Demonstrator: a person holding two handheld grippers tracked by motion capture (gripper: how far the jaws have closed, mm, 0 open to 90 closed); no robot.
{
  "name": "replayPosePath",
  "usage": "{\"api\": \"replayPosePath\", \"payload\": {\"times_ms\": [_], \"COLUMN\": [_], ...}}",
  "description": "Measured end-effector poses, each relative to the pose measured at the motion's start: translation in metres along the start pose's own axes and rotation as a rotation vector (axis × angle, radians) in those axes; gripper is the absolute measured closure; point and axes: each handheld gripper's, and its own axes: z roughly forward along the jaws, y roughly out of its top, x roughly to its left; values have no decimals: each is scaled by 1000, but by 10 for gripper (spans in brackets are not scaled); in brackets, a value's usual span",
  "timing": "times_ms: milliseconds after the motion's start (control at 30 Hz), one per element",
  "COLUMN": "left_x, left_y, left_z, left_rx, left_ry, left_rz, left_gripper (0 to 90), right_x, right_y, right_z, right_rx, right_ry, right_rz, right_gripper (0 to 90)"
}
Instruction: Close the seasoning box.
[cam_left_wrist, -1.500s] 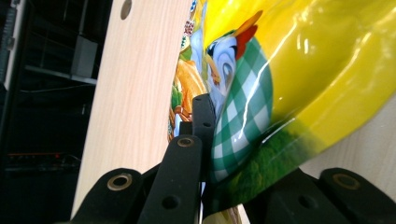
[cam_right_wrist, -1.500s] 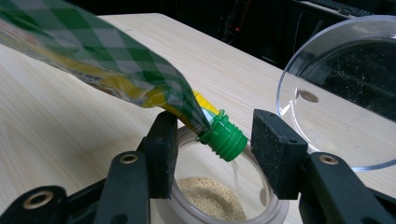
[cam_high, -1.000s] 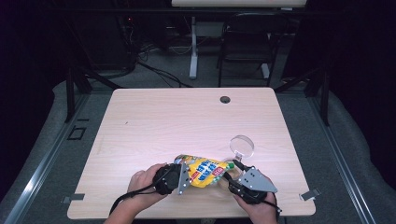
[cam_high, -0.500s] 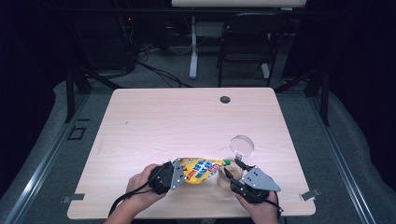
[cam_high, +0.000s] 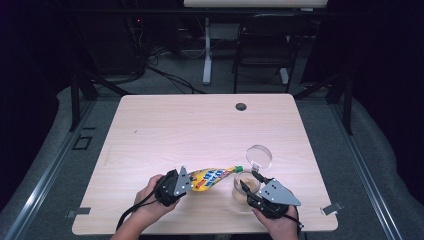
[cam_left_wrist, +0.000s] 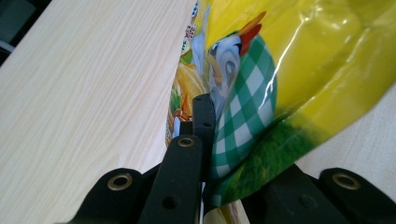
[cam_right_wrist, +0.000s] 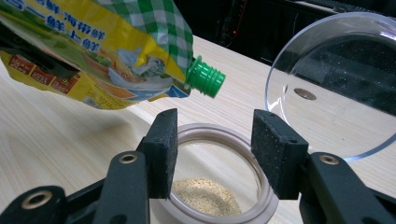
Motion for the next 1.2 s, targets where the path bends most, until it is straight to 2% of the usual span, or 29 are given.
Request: {"api": "replayPosePath", "payload": {"times_ms": [33, 133, 367, 500, 700, 900, 1100, 1200], "left_x": [1, 8, 27, 32, 37, 38, 41, 44], "left_y": [-2, -10, -34, -46, -54, -60, -67, -73], "left_z": [0, -1, 0, 3, 5, 5, 3, 3], "left_rx": [-10, -23, -124, -148, -188, -202, -195, -191], "left_ry": [5, -30, -104, -107, -118, -114, -115, -116], "left_rz": [-7, -62, -266, -324, -393, -422, -437, -460], "left_gripper": [886, 886, 886, 886, 885, 871, 847, 834], "right_x": [0, -1, 0, -1, -2, -2, -4, -5], "right_y": [0, -1, -3, -4, -4, -4, -5, -5], "right_z": [0, -1, -1, -1, 0, 0, 0, 0], "right_rx": [1, 5, 11, 15, 12, 12, 11, 15], "right_ry": [0, -7, -10, -12, -15, -12, -11, -14], "right_rz": [1, 2, 7, 8, 15, 13, 23, 20], "right_gripper": [512, 512, 513, 513, 514, 514, 514, 514]}}
